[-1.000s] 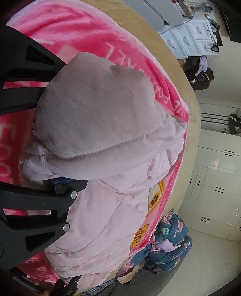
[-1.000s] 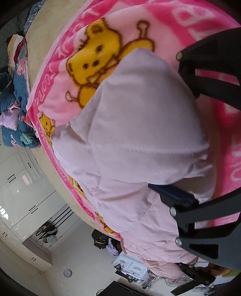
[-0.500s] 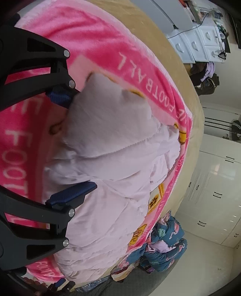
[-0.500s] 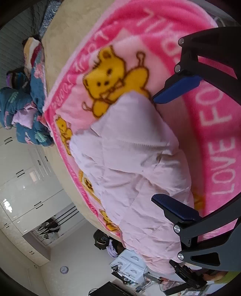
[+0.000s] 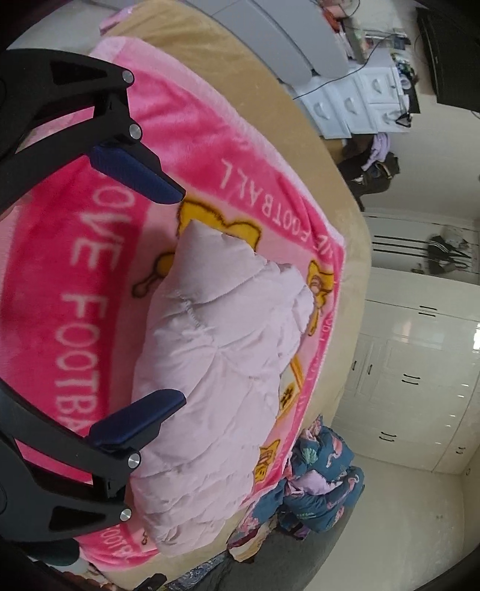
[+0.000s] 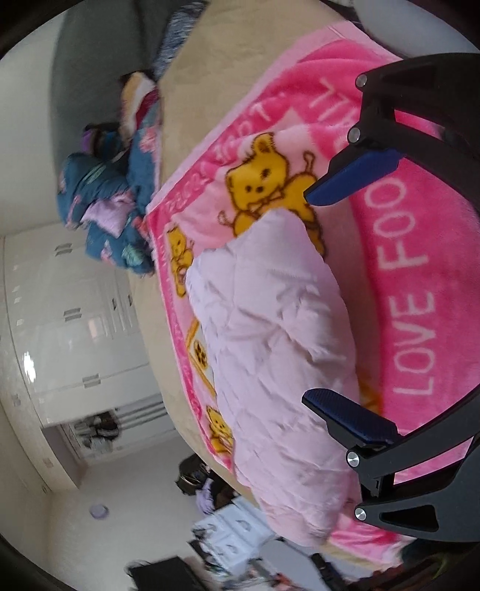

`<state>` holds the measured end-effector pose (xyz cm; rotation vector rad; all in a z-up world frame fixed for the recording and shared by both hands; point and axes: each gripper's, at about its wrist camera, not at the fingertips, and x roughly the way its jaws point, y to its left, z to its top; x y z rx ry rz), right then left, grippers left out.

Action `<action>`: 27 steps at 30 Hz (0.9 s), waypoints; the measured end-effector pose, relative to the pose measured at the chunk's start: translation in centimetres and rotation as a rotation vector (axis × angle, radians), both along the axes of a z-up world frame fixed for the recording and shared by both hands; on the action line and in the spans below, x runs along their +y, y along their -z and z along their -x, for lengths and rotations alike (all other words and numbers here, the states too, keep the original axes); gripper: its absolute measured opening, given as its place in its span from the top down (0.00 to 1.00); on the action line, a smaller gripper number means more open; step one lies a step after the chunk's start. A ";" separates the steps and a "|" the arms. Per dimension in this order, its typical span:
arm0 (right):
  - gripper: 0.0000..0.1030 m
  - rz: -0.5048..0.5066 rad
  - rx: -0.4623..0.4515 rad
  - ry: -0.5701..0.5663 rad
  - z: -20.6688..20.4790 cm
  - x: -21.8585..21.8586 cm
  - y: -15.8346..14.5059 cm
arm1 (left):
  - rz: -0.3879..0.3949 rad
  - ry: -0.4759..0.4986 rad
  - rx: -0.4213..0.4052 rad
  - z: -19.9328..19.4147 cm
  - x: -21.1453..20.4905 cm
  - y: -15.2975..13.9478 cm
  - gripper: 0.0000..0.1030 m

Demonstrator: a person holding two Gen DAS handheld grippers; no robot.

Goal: Fold large clothes

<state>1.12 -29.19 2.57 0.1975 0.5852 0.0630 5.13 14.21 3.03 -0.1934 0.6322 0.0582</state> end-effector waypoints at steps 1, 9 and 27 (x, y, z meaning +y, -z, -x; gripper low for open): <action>0.04 0.014 -0.005 -0.014 0.3 0.6 -0.2 | 0.001 0.010 -0.004 0.5 -0.2 -0.2 0.09; 0.04 0.052 -0.029 -0.092 2.8 4.3 -1.2 | -0.016 0.058 -0.025 3.0 -2.6 -0.5 0.09; 0.04 0.050 0.001 -0.228 5.3 9.5 0.1 | -0.023 0.216 -0.012 5.2 -9.4 1.1 0.09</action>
